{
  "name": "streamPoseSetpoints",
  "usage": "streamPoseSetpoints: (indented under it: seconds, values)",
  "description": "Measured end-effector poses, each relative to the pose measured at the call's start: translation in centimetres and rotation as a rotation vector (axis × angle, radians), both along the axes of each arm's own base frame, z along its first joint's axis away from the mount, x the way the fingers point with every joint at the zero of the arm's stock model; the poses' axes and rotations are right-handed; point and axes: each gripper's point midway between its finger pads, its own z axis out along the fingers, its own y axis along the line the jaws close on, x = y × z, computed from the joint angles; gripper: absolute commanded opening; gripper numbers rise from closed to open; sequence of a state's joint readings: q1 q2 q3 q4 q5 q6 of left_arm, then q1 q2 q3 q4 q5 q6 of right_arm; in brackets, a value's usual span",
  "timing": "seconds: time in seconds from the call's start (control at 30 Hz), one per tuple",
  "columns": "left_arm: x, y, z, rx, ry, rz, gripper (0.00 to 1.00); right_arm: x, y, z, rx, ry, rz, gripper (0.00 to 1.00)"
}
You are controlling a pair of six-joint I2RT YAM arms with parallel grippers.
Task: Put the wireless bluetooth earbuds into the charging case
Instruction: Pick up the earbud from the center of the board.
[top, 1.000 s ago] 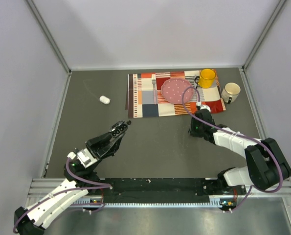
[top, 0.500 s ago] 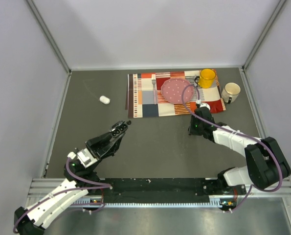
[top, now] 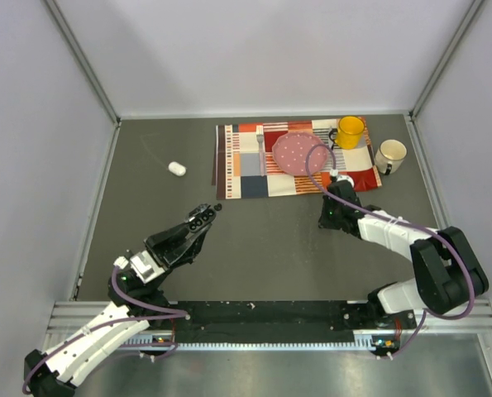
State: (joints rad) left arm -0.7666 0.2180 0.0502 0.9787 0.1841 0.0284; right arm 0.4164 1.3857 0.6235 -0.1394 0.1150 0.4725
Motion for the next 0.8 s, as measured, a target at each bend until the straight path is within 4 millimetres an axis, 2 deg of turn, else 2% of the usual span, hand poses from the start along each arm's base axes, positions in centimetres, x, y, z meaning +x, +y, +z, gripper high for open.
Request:
streamPoseSetpoints:
  seconds: [0.07,0.3,0.37,0.43,0.53,0.63,0.7,0.8]
  values:
    - [0.0,0.0,0.0,0.0,0.0,0.0,0.0,0.0,0.0,0.0,0.0,0.0,0.0,0.0]
    - [0.0,-0.1,-0.1,0.004,0.003,0.0,0.0,0.1,0.3,0.7,0.007,-0.008,0.02,0.0]
    - [0.1,-0.2,-0.3,0.012,0.009,-0.001,0.0,-0.1,0.6,1.7,0.024,-0.026,0.049,0.0]
    - [0.2,-0.4,-0.6,0.027,0.015,-0.006,0.0,-0.1,1.2,3.6,0.056,-0.067,0.089,0.0]
    - [0.1,-0.9,-1.2,0.061,0.015,-0.016,0.0,0.2,2.9,8.2,0.13,-0.167,0.186,0.0]
    - [-0.2,-1.7,-2.1,0.116,0.007,-0.044,0.0,0.4,5.1,15.5,0.221,-0.33,0.329,0.0]
    - [-0.5,-2.5,-3.0,0.166,0.006,-0.077,0.0,-0.3,6.6,20.9,0.282,-0.447,0.446,0.0]
    - [-0.7,-3.9,-4.9,0.255,0.03,-0.132,0.0,-2.9,8.6,27.8,0.373,-0.585,0.648,0.0]
